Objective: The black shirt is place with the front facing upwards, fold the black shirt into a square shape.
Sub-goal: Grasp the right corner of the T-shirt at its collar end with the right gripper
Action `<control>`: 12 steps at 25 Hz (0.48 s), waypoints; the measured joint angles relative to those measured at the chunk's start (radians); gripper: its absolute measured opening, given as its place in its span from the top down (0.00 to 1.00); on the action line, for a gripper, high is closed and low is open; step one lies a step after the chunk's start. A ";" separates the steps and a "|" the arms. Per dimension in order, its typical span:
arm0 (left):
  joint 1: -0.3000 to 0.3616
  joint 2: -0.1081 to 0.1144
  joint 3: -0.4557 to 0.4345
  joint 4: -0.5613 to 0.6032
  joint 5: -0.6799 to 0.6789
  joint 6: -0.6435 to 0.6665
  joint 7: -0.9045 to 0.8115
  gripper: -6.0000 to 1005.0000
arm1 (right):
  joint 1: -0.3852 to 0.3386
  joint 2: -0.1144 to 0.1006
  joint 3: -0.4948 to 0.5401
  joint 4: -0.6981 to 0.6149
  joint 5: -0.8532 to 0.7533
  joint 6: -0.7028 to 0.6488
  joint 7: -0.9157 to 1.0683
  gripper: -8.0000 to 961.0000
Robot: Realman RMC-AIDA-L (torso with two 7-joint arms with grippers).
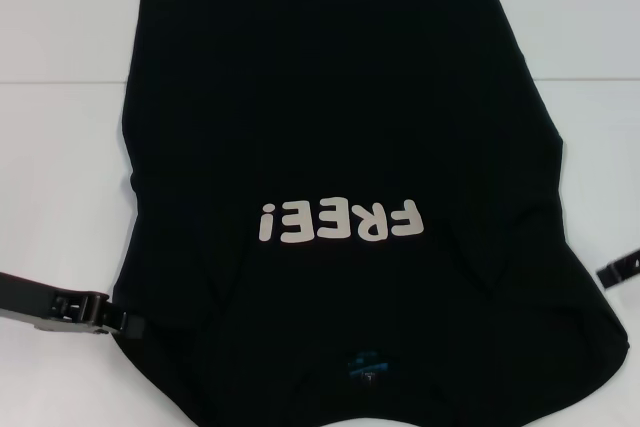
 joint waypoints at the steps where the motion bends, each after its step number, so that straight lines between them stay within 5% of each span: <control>1: -0.001 0.000 0.000 -0.001 0.000 0.000 0.000 0.97 | 0.001 0.006 -0.013 0.004 -0.009 0.004 -0.015 0.17; 12: -0.015 0.004 0.000 -0.015 -0.001 -0.004 0.002 0.97 | 0.020 0.046 -0.201 -0.001 -0.034 0.037 -0.070 0.18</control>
